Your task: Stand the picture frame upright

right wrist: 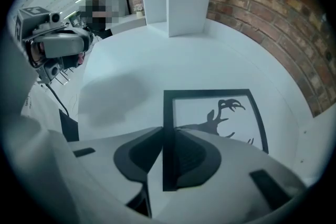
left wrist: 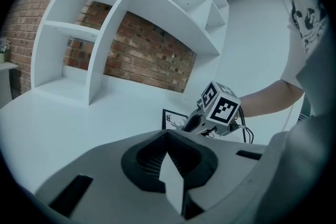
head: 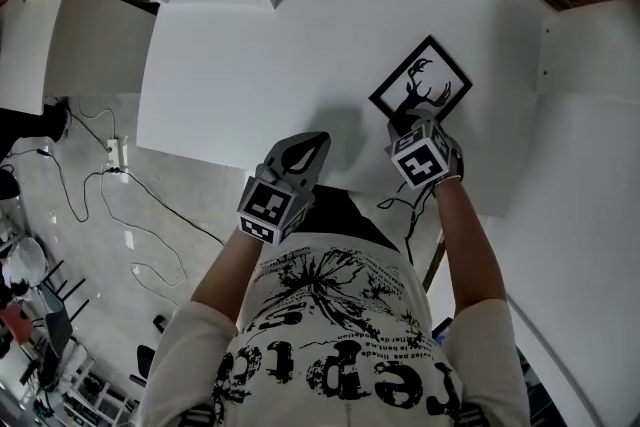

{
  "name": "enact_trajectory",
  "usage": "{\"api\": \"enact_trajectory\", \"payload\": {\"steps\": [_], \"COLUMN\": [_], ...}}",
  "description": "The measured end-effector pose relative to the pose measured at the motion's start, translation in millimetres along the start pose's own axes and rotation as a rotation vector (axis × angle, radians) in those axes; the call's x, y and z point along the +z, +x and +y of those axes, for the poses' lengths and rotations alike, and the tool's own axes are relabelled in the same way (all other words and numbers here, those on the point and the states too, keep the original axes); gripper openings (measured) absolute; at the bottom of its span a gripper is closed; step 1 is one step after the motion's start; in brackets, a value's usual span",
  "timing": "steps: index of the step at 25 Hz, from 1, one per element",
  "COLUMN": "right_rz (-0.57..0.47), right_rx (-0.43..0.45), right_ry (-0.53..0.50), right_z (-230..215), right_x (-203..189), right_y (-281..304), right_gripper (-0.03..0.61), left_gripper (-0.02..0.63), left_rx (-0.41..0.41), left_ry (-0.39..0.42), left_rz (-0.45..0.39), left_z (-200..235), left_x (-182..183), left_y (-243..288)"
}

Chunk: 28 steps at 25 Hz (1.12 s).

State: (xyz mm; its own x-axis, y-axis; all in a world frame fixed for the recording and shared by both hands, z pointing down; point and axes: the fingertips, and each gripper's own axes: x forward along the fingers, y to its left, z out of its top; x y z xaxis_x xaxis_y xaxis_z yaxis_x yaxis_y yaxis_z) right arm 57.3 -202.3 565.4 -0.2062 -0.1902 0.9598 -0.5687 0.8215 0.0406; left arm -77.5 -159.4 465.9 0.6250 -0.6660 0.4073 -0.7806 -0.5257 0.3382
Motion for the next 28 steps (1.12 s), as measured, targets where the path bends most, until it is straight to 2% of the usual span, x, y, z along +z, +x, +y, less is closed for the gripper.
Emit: {"api": "enact_trajectory", "payload": {"steps": [5, 14, 28], "right_rz": [0.045, 0.037, 0.042], "right_rx": [-0.008, -0.012, -0.014], "right_ry": [-0.055, -0.073, -0.122], "right_z": [0.1, 8.4, 63.2], "right_x": [1.8, -1.4, -8.9], "right_y": [-0.4, -3.9, -11.7], "right_gripper": [0.074, 0.074, 0.074], "left_gripper": [0.006, 0.006, 0.006], "left_rx": [0.005, 0.002, -0.038], "left_ry": [-0.009, -0.007, 0.006], "left_rz": [0.018, 0.022, -0.003], "left_z": [4.5, 2.2, -0.6], "left_x": [-3.9, -10.3, -18.0], "left_y": [-7.0, -17.3, -41.0]}}
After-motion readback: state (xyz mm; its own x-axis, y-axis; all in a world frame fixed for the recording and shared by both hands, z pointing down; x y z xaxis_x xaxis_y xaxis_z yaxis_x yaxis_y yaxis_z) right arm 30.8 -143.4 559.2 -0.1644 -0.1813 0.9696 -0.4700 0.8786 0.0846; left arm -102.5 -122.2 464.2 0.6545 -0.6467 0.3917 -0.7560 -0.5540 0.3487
